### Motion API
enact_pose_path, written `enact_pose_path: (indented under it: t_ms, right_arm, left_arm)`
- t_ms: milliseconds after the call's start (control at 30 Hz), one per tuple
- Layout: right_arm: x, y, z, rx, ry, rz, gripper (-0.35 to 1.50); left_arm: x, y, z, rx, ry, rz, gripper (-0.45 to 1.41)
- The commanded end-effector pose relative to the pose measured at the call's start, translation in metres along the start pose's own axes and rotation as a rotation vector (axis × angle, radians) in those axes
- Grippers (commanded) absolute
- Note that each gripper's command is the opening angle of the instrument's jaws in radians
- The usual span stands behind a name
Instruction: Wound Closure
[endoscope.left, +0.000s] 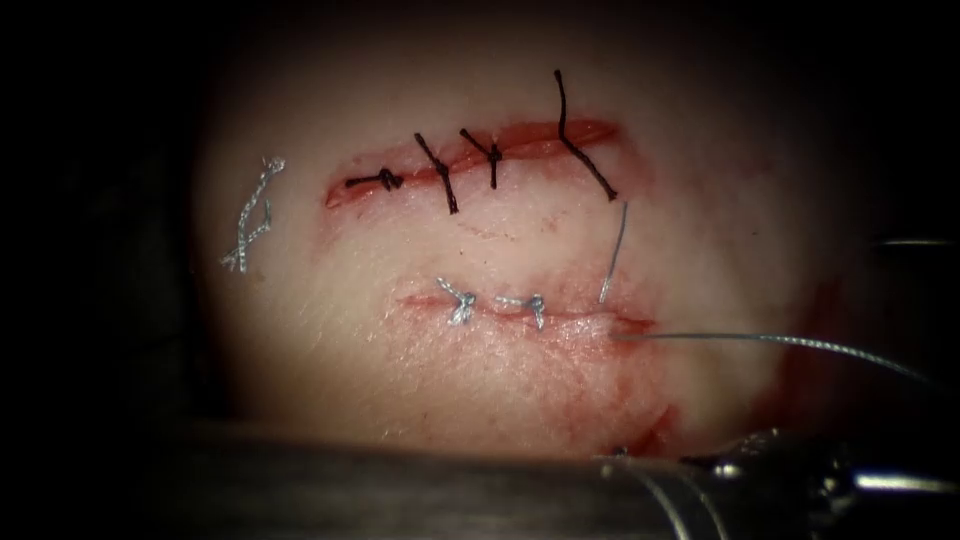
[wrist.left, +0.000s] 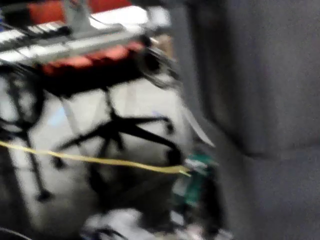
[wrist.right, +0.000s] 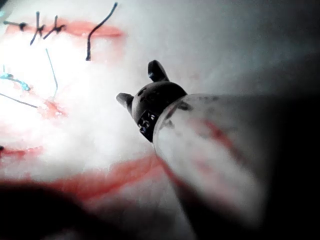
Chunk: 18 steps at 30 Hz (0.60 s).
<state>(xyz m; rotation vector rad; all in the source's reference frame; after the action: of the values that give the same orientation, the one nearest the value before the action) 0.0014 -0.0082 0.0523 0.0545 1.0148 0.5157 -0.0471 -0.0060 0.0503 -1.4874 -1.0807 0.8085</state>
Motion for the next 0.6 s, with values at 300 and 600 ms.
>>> enact_pose_path:
  t_ms: [300, 600]
  right_arm:
    - [-0.0005, -0.0007, 0.0012, -0.005, 0.004, 0.016, 1.33]
    - [-0.0011, -0.0011, 0.0017, -0.011, 0.006, 0.022, 1.32]
  left_arm:
    - [0.0011, 0.0006, 0.0016, -0.046, 0.084, -0.053, 0.66]
    - [0.0024, 0.0003, 0.0021, -0.054, 0.103, -0.061, -0.45]
